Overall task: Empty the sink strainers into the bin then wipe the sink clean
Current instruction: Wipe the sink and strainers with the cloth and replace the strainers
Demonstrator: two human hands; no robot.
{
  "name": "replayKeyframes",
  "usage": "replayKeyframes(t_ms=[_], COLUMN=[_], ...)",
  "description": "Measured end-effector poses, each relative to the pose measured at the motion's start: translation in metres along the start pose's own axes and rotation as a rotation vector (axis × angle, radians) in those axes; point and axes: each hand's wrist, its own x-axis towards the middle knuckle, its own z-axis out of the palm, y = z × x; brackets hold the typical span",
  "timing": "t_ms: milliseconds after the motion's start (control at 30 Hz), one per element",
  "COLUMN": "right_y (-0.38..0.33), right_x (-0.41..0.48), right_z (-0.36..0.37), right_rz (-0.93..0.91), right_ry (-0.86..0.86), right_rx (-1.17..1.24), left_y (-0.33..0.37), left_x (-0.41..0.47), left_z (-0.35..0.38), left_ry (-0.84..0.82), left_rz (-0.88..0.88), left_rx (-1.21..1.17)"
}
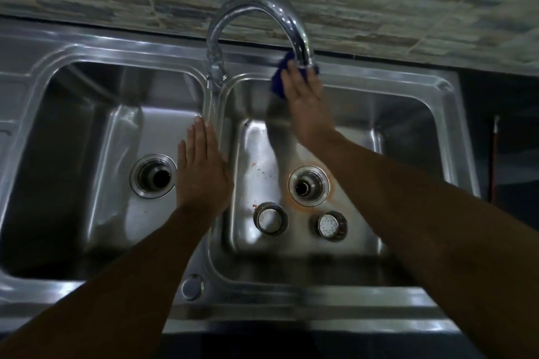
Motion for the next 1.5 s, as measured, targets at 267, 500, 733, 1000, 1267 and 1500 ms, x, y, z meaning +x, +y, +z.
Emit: replayKeyframes(t_ms=[267, 500, 733, 1000, 1267, 1500], right_y=[0.181, 0.212, 0.157, 0.189, 0.170, 0.145], right_x=[-0.059, -0.112, -0.261, -0.204, -0.303, -0.370], right_z=[-0.027, -0.037, -0.026, -0.031, -0.024, -0.020], right_rz=[0.404, 0.433, 0.433, 0.398, 0.248, 0.305], right_ry=[-0.189, -0.272, -0.260, -0.262, -0.277, -0.264], right_rx=[-0.132, -0.102, -0.089, -0.022, -0.073, 0.019], left_y=[0.042, 0.084, 0.093, 0.097, 0.093, 0.043], left_x=[-0.043, -0.134, -0.163, -0.167, -0.176, -0.191], left_z=[0.004, 0.038, 0.041, 0.034, 0.030, 0.009], left_ry=[-0.060, -0.204, -0.238, -0.241, -0.220, -0.160], left_rz=[0.064, 0.217, 0.220, 0.188, 0.156, 0.392], left_rx=[0.139, 0.124, 0.018, -0.121, -0.255, -0.073])
